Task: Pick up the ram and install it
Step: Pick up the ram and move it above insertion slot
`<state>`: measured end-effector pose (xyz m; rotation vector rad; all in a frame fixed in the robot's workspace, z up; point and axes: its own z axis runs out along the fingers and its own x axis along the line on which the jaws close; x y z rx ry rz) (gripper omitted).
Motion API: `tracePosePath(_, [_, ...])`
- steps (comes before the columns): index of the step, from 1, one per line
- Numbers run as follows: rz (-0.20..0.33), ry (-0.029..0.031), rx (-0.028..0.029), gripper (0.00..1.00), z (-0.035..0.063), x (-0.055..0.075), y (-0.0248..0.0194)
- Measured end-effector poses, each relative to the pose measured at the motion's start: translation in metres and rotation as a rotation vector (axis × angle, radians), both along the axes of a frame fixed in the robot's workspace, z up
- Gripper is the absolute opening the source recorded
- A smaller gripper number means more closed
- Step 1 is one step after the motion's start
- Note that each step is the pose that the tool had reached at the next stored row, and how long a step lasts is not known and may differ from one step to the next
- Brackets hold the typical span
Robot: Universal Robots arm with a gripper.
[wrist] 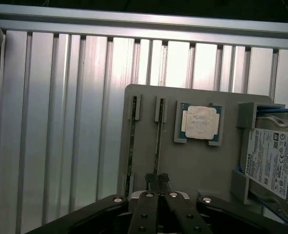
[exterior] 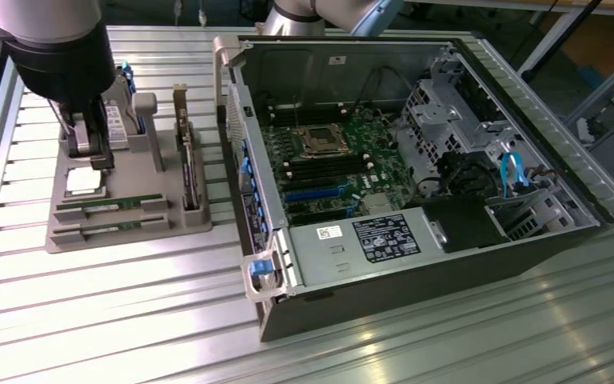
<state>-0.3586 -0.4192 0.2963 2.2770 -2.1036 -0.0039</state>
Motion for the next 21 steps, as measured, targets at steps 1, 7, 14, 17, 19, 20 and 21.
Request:
tracePosePath(1, [0.000, 0.0008, 0.0000, 0.10, -0.0032, 0.000, 0.0000])
tracePosePath(7, [0.000, 0.0048, -0.0001, 0.10, -0.0203, -0.002, 0.0000])
tracePosePath(14, [0.000, 0.0090, -0.0001, 0.10, -0.0327, -0.002, 0.0000])
tracePosePath(17, [0.000, 0.0090, -0.0001, 0.10, -0.0327, -0.002, 0.0000])
tracePosePath(19, [0.000, 0.0090, 0.0000, 0.10, -0.0328, -0.002, 0.0000])
tracePosePath(20, [0.000, 0.0090, 0.0000, 0.10, -0.0328, -0.002, 0.0000])
tracePosePath(21, [0.000, 0.0090, 0.0000, 0.11, -0.0328, -0.002, 0.0000])
